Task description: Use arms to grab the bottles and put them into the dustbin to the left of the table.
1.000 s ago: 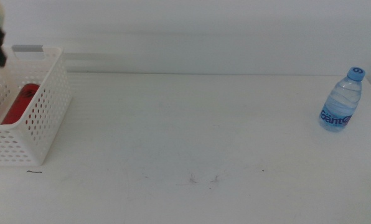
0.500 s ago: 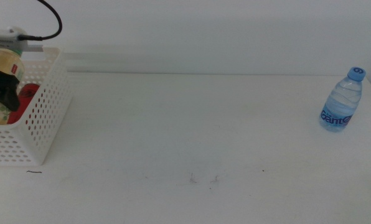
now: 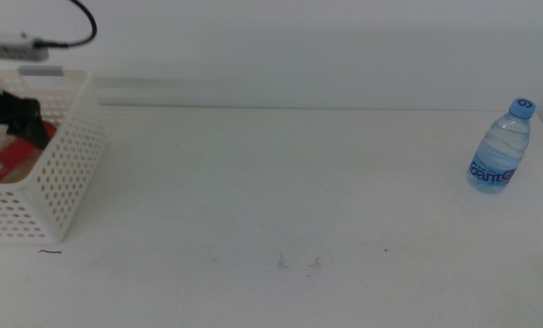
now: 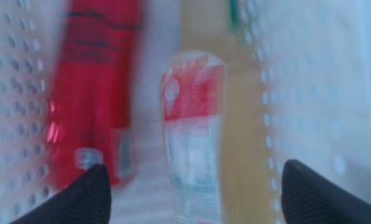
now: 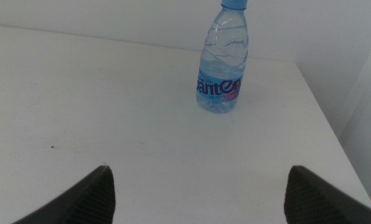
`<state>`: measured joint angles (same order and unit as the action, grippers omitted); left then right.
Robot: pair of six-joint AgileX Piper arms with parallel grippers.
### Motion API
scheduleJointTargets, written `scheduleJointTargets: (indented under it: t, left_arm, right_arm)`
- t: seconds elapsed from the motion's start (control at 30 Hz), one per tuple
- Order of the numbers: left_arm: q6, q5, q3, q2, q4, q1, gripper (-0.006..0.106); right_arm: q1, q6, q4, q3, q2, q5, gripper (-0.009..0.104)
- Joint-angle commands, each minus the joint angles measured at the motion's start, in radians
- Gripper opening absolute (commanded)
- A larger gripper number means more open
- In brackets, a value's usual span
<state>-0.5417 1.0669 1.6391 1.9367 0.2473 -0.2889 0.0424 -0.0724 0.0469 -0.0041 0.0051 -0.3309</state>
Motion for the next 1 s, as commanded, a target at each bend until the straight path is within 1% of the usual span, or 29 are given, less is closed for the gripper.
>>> scheduleJointTargets:
  t: [0.0,0.17,0.23,0.3,0.37,0.47,0.57,0.63,0.73,0.93,0.97]
  left_arm:
    - [0.015,0.009,0.008,-0.056,0.039,0.012,0.094]
    - [0.067,0.027,0.008,-0.229,0.037,0.087,0.094]
    - [0.071,0.05,0.008,-0.325,0.068,0.126,0.094]
    - [0.071,0.054,0.008,-0.414,0.112,0.181,0.094]
    - [0.071,0.054,0.008,-0.505,0.18,0.243,0.094]
    - [0.068,0.079,0.008,-0.609,0.254,0.332,0.094]
    - [0.068,0.135,0.008,-0.683,0.358,0.41,0.094]
    - [0.068,0.154,0.008,-0.712,0.404,0.451,0.094]
    - [0.07,0.154,0.008,-0.74,0.397,0.481,0.094]
    - [0.072,0.154,0.008,-0.749,0.397,0.481,0.094]
    - [0.072,0.118,0.008,-0.749,0.397,0.481,0.094]
  right_arm:
    - [-0.004,-0.002,0.003,0.004,-0.005,0.016,0.087]
    - [-0.004,-0.002,0.003,0.004,-0.005,0.016,0.087]
    - [-0.004,-0.002,0.003,0.004,-0.005,0.016,0.087]
    - [-0.004,-0.002,0.003,0.004,-0.005,0.016,0.087]
    - [-0.004,-0.002,0.003,0.004,-0.005,0.016,0.087]
    - [-0.004,-0.002,0.003,0.004,-0.005,0.016,0.087]
    - [-0.004,-0.002,0.003,0.004,-0.005,0.016,0.087]
    - [-0.004,-0.002,0.003,0.004,-0.005,0.016,0.087]
    - [-0.004,-0.002,0.003,0.004,-0.005,0.016,0.087]
    - [-0.004,-0.002,0.003,0.004,-0.005,0.016,0.087]
    - [-0.004,-0.002,0.003,0.004,-0.005,0.016,0.087]
